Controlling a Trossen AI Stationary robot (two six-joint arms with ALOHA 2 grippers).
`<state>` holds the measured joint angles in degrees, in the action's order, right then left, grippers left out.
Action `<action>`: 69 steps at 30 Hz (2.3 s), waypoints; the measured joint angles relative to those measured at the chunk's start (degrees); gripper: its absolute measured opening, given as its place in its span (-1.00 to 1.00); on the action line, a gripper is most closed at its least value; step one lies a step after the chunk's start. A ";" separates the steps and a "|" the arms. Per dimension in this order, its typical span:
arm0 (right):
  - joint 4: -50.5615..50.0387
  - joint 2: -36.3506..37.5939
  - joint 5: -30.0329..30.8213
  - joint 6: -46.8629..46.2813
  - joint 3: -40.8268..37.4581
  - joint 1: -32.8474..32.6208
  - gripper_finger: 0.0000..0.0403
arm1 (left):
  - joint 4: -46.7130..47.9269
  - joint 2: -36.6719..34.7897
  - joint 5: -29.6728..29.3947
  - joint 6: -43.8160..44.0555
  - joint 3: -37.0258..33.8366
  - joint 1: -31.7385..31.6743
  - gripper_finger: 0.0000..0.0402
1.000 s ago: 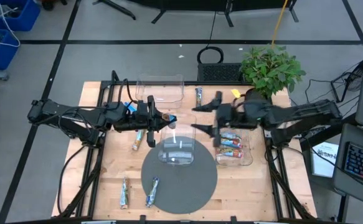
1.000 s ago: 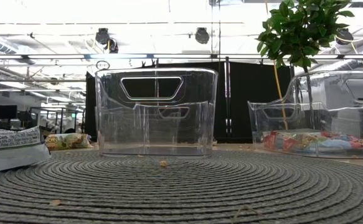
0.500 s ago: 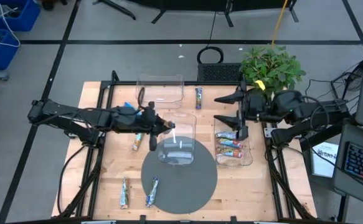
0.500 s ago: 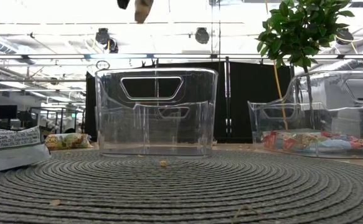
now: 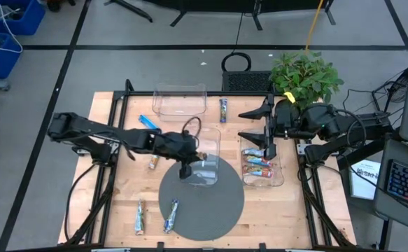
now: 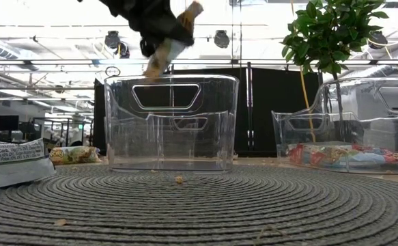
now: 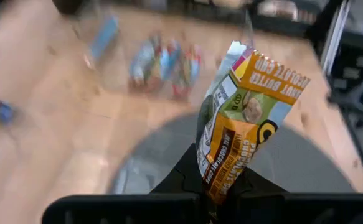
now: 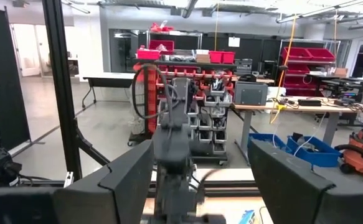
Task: Pick and place Granola Bars by type
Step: Put the yellow granola bar into the bottom left transparent bin
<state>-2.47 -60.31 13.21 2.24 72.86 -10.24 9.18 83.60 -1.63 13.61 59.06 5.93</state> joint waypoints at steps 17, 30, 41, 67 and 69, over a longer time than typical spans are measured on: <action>0.05 -0.04 0.04 -0.14 0.00 -3.35 0.25 | 0.08 13.68 7.76 0.00 -0.03 -0.83 -0.95; 0.03 -0.04 0.15 -1.59 0.00 -5.41 0.25 | 1.60 18.91 12.34 -0.87 0.03 -1.02 -0.95; -0.35 -0.04 0.18 -1.60 0.00 -5.64 0.25 | 4.28 18.68 12.10 -3.76 3.92 -1.13 -0.48; -2.08 0.21 0.17 -1.32 0.00 -6.75 0.25 | 18.70 18.66 20.80 -2.09 27.76 -4.03 0.78; -2.10 0.33 0.15 -0.44 0.00 -7.31 0.25 | 20.22 18.62 22.90 -1.57 30.53 -4.03 0.80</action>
<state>-4.57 -59.98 13.36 1.80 72.86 -17.55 29.41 102.22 21.27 12.04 89.59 1.89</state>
